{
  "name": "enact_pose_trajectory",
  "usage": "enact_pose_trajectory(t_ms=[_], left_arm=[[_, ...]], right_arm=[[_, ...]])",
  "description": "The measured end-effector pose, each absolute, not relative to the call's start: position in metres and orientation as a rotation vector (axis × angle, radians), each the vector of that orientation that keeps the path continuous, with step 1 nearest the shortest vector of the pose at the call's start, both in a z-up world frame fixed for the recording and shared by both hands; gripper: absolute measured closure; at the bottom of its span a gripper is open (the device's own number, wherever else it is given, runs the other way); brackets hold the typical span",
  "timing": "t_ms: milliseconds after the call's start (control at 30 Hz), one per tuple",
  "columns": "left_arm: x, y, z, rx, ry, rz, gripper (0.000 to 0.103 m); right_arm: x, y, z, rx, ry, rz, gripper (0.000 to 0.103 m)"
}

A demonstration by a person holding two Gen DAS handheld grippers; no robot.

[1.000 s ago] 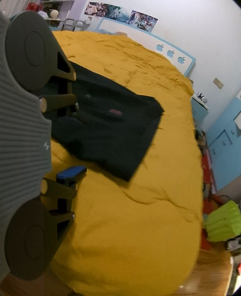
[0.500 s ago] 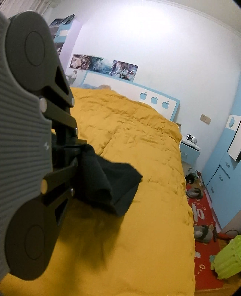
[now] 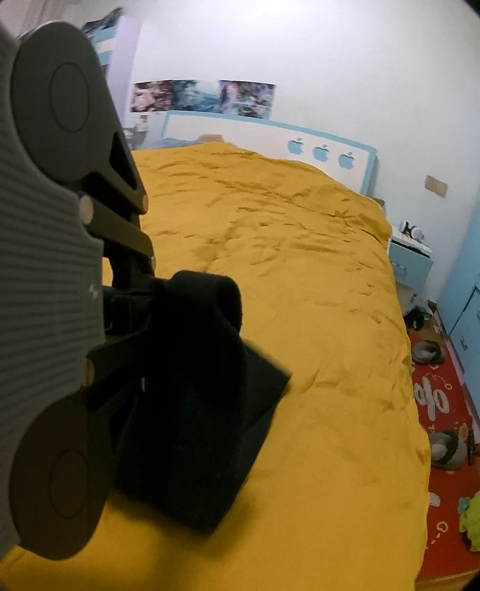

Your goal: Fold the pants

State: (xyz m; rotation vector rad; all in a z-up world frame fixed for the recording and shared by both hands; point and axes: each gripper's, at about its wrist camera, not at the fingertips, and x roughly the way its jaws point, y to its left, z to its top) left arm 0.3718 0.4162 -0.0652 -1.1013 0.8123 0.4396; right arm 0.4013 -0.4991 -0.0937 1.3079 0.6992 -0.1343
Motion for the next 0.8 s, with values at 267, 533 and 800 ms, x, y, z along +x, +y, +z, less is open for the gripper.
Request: enact_pose_trajectory(t_ms=[267,533,800], left_arm=[[0.410,0.419,-0.132,-0.964,0.844,0.642,0.084],[0.359,0.411,-0.097,-0.670,0.733,0.636,0.066],[0.379,0.318,-0.100,-0.468,0.870,0.184,0.064]], right_arm=[[0.459,-0.495,-0.129,1.013,0.721,-0.254,0.080],[0.419,-0.455,-0.116,0.705,0.708,-0.076,0.079],[0.383,-0.387,-0.114,0.623,0.712,0.113,0.073]])
